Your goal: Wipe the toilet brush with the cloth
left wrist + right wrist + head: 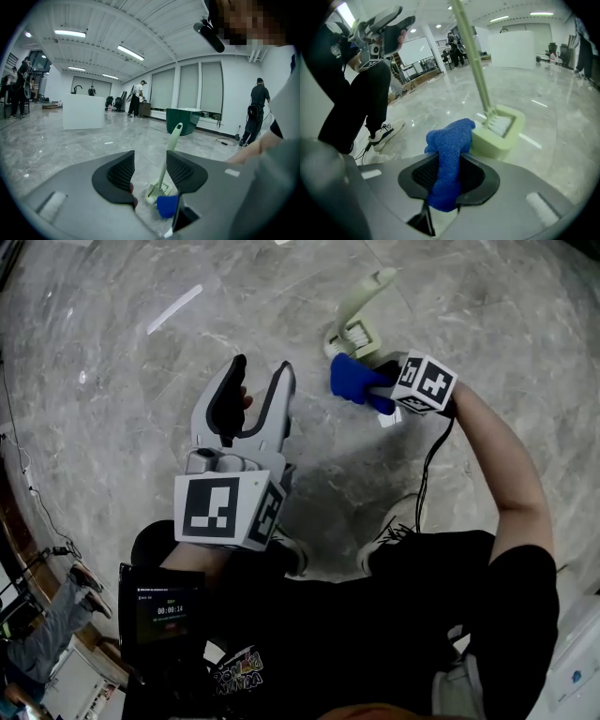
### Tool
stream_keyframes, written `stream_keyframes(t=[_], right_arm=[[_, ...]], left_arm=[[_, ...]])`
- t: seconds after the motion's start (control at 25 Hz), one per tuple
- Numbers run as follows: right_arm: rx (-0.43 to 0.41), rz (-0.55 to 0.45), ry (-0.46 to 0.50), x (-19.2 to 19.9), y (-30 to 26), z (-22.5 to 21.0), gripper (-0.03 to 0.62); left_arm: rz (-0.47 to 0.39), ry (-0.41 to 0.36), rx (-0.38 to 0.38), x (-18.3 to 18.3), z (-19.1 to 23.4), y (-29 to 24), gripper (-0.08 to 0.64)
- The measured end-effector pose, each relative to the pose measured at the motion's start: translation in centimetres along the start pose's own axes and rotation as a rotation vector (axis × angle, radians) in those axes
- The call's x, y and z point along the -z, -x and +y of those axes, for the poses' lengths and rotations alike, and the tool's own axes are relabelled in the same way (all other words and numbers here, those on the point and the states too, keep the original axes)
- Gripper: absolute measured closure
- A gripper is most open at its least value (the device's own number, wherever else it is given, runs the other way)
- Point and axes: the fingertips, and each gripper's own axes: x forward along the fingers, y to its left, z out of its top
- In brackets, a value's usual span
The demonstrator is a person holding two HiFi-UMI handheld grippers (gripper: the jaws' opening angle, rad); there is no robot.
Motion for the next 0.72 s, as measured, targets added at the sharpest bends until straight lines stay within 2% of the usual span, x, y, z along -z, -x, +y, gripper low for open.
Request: stream_keyframes(t=[0.12,0.24,0.36,0.44,0.72], right_arm=[[0.078,0.054,-0.095,4.4,3.2,-3.5,0.479],[0.225,0.052,-0.206,7.1,6.8,-8.0,0.480],[0.387,-0.006,-0.295,6.8,8.9,-12.0,0.480],[0.455,-0.034,-0.316,5.3,8.8,-13.7,0.479],[0.411,-0.157,-0.253,-2.5,6.1,-13.3,0.479]], left_arm=[[-0.002,0.000,0.002,0.0,0.1,0.1,0.345],[-0.003,-0.001,0.000,0.0,0.3,0.3,0.345],[-0.002,-0.003,-0.002,0.1,0.3,0.3,0.345],[-0.001,-0.006,-0.002,0.1,0.3,0.3,0.345],[-0.003,-0.008,-0.004,0.1,0.3,0.2,0.345]])
